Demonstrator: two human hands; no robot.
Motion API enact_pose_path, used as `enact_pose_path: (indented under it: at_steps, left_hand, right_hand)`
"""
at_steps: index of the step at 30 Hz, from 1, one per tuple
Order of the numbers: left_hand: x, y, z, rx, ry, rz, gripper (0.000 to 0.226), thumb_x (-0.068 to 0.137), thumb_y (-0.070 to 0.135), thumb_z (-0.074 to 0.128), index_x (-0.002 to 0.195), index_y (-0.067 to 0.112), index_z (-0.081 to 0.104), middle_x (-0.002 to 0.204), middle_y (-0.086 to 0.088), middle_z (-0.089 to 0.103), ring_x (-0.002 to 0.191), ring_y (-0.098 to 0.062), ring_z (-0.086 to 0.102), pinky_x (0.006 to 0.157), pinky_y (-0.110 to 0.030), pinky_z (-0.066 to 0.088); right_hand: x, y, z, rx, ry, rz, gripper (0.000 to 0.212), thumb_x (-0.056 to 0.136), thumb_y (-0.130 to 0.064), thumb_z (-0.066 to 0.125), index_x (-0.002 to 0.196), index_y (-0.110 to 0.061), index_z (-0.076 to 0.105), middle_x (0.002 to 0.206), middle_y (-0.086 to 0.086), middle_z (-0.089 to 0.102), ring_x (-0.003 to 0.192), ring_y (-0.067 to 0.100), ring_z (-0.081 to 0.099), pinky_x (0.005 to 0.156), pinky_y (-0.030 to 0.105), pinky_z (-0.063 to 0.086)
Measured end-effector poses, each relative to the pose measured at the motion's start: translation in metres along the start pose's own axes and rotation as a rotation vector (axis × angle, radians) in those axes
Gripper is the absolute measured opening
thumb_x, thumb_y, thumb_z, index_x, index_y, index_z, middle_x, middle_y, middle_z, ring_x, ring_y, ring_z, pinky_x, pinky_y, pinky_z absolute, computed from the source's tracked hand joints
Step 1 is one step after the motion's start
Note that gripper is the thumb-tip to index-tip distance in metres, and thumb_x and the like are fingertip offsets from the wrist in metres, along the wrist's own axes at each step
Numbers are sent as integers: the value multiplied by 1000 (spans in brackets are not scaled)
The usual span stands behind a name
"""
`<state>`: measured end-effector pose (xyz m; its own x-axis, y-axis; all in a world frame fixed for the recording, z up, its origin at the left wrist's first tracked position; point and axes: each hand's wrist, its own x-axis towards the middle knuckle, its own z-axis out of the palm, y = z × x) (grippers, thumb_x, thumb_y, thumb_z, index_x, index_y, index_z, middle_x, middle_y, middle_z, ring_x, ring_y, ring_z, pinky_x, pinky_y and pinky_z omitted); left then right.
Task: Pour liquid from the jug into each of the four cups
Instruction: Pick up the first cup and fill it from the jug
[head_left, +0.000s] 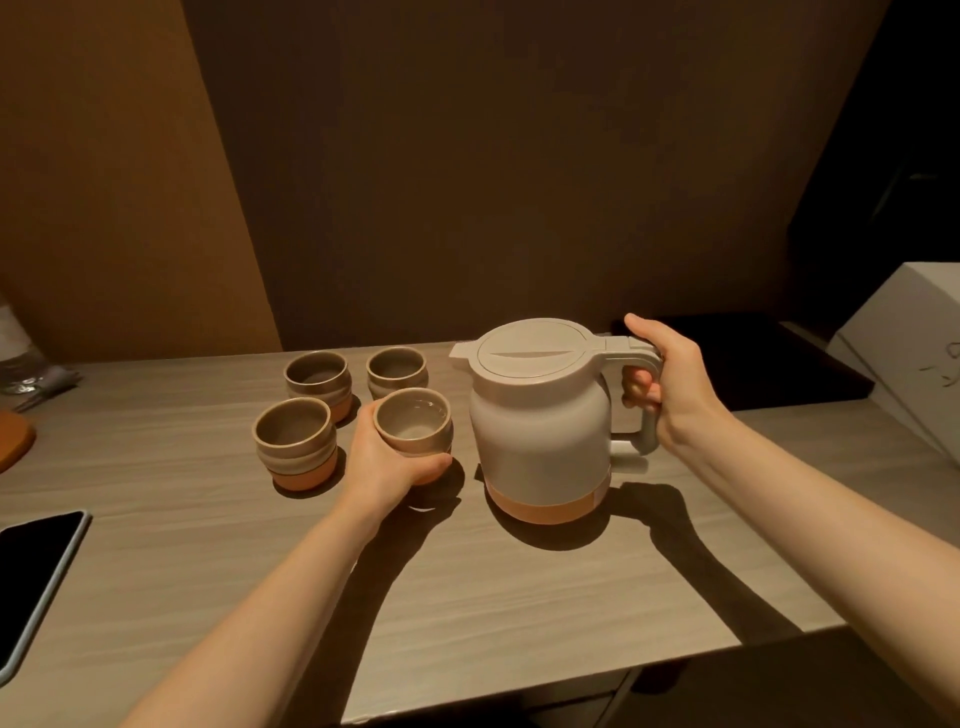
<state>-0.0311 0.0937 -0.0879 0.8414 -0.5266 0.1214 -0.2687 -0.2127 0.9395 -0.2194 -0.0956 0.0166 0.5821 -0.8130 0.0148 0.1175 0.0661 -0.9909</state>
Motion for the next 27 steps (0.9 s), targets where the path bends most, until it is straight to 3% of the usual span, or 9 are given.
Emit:
enact_pose_path:
  at_steps: [3,8,18,27]
  left_hand:
    - [3,-9,-1,20,14,-11,95,54,18,93,130,24,37,116,9,49,109,-9,47,89,-25,42]
    - [5,-20,-2,48,27,-10,97,54,18,93,133,21,37,116,10,48,111,-9,46,94,-29,42]
    - [15,-28,-4,57,42,-30,99,52,21,94,134,22,37,118,10,49,111,-9,46,91,-26,41]
    - [18,-26,-3,58,28,-31,100,53,20,93,135,21,36,118,10,47,110,-7,42,91,-25,38]
  right_hand:
    - [3,4,1,1,-8,5,42,94,-36,57,63,-9,59,37,-7,40,31,5,34,39,16,30]
    - [7,10,3,29,-2,5,50,94,-35,57,47,-17,58,38,-6,41,33,6,35,40,17,31]
    - [12,14,3,12,-26,1,44,95,-35,56,58,-12,59,39,-4,41,33,6,35,39,17,30]
    - [11,13,7,11,-21,6,50,95,-36,57,49,-17,59,40,-4,43,33,6,36,40,17,30]
